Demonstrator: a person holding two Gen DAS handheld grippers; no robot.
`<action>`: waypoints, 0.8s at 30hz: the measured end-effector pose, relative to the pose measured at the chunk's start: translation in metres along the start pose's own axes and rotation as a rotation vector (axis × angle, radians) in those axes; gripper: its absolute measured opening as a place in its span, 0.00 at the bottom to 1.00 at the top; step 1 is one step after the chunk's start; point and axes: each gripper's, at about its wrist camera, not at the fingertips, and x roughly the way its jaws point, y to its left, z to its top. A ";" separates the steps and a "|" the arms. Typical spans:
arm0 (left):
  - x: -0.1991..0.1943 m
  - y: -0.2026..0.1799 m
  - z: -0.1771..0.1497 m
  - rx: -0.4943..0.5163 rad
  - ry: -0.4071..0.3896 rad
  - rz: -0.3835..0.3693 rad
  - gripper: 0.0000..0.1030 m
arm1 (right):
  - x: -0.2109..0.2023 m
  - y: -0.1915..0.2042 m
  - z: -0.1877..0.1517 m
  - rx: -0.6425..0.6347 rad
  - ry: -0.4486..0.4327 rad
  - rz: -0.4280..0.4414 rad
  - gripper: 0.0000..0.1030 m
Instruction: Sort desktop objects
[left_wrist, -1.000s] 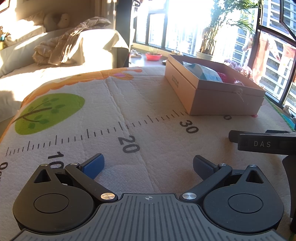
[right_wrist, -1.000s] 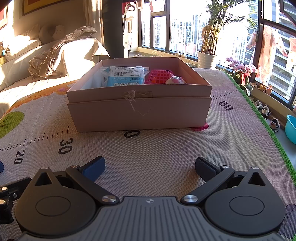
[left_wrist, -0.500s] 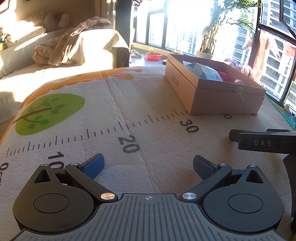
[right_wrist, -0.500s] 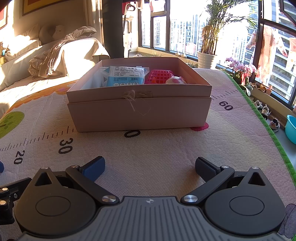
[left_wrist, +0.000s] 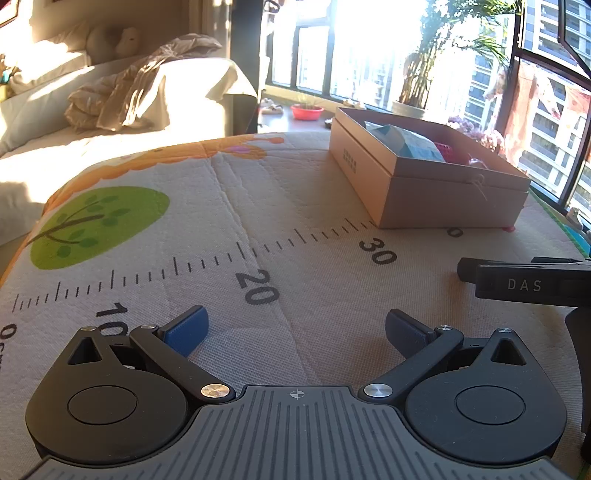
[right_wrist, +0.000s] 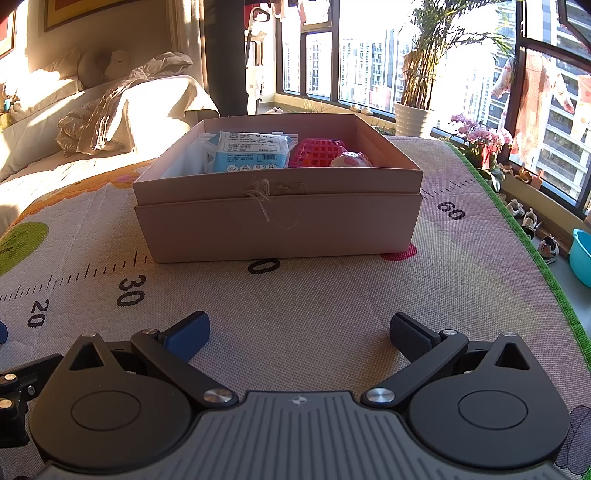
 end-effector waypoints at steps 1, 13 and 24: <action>0.000 0.000 0.000 0.000 0.000 0.000 1.00 | 0.000 0.000 0.000 0.000 0.000 0.000 1.00; 0.000 0.000 0.000 0.004 0.001 0.003 1.00 | 0.000 0.000 0.000 0.000 0.000 0.000 1.00; 0.000 0.000 0.000 0.005 0.002 0.004 1.00 | 0.000 0.000 0.000 0.000 0.000 0.000 1.00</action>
